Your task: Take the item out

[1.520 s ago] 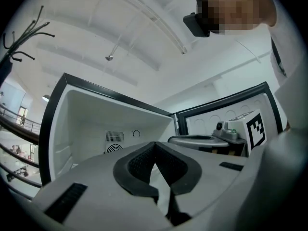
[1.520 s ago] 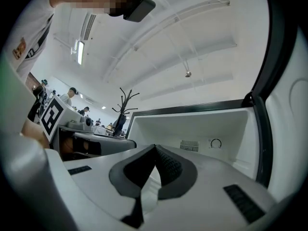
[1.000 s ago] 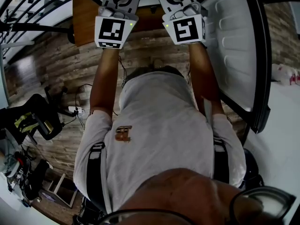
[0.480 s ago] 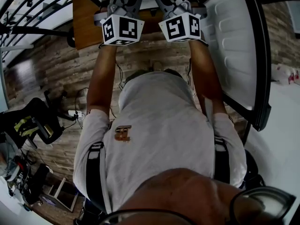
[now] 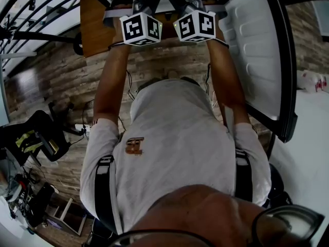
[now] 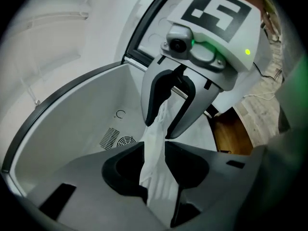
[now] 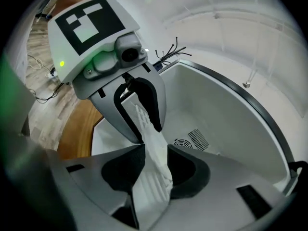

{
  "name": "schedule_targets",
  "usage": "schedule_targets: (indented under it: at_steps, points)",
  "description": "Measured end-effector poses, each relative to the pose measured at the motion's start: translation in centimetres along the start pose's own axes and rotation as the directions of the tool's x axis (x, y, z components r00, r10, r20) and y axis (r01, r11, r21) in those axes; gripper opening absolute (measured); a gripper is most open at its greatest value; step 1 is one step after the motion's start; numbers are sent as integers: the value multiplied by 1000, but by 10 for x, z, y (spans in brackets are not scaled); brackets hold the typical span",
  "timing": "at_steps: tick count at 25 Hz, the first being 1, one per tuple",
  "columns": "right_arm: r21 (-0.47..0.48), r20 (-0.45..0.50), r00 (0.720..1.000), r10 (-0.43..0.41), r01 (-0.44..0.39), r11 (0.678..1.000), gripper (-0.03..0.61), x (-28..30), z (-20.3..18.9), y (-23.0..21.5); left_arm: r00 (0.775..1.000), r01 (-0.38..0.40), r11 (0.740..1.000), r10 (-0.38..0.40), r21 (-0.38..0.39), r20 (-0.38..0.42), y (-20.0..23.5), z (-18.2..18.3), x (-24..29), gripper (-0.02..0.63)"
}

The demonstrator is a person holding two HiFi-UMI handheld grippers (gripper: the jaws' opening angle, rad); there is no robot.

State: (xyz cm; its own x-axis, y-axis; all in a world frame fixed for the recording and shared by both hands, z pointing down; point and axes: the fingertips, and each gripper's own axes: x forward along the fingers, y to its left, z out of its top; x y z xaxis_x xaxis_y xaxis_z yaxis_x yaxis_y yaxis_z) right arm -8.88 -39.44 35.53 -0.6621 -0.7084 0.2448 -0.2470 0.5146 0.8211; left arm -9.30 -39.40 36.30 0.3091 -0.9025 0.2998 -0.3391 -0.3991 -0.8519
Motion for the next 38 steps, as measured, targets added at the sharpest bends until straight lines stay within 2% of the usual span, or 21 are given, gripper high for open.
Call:
schedule_targets:
  at_steps: [4, 9, 20, 26, 30, 38]
  points:
    - [-93, -50, 998, 29, -34, 995, 143, 11, -9, 3, 999, 29, 997, -26, 78, -44, -8, -5, 14, 150]
    - [-120, -94, 994, 60, -71, 990, 149, 22, -21, 5, 996, 43, 991, -32, 130, -87, -9, -11, 28, 155]
    - [-167, -108, 990, 95, -112, 980, 147, 35, -24, 8, 993, 70, 988, -55, 138, -104, -11, -16, 41, 151]
    - [-180, -104, 989, 101, -118, 976, 71, 35, -21, 9, 995, 50, 989, -37, 142, -91, -9, -15, 40, 68]
    - [-192, -113, 988, 108, -128, 973, 65, 35, -19, 10, 996, 38, 987, -25, 154, -86, -8, -14, 39, 49]
    - [-214, -95, 994, 47, -67, 975, 55, 28, -11, 4, 998, -12, 982, 24, 190, -60, -4, -9, 30, 44]
